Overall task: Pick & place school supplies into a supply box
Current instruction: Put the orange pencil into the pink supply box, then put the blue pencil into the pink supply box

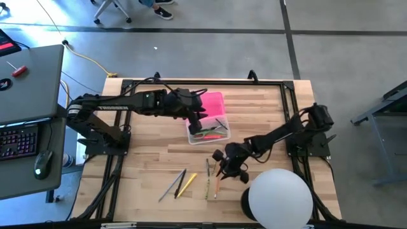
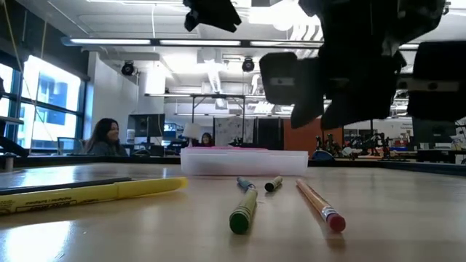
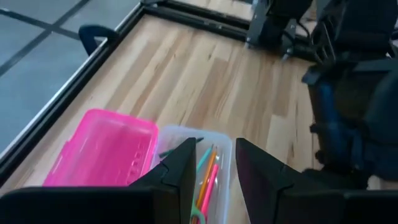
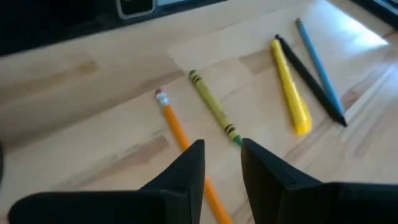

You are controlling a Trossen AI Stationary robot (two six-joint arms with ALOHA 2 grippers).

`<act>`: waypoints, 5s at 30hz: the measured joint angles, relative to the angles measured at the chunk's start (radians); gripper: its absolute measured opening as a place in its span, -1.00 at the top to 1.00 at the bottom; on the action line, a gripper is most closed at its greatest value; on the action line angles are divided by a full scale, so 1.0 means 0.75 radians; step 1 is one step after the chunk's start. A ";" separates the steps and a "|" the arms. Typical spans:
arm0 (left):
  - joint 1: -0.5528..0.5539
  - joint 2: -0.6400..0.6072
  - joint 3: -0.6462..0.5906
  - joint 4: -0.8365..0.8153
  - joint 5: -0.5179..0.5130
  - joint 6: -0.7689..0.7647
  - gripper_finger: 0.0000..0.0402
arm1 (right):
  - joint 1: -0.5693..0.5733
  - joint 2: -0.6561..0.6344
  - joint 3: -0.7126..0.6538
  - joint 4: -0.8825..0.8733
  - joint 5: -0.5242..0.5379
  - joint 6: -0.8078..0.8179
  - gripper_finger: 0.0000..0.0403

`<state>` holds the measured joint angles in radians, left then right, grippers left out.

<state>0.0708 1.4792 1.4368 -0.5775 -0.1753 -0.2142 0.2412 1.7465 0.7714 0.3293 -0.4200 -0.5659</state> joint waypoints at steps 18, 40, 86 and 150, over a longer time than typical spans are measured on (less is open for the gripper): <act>0.001 0.000 0.000 -0.001 -0.035 0.032 0.29 | -0.106 0.325 0.076 0.069 -0.252 -0.179 0.59; 0.001 0.001 -0.001 -0.037 -0.027 0.021 0.29 | -0.129 0.439 0.081 0.222 -0.336 0.030 0.97; -0.130 -0.086 -0.001 -0.152 0.150 -0.143 0.29 | -0.609 0.002 0.039 0.043 0.272 0.160 0.73; -1.380 0.562 -0.940 0.772 -1.002 -1.665 0.29 | -0.606 0.001 0.039 0.042 0.162 0.335 0.49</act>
<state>-0.9642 1.9008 0.7315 0.0011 -0.9269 -1.4630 -0.2134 1.7470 0.8009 0.3609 -0.2981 -0.3145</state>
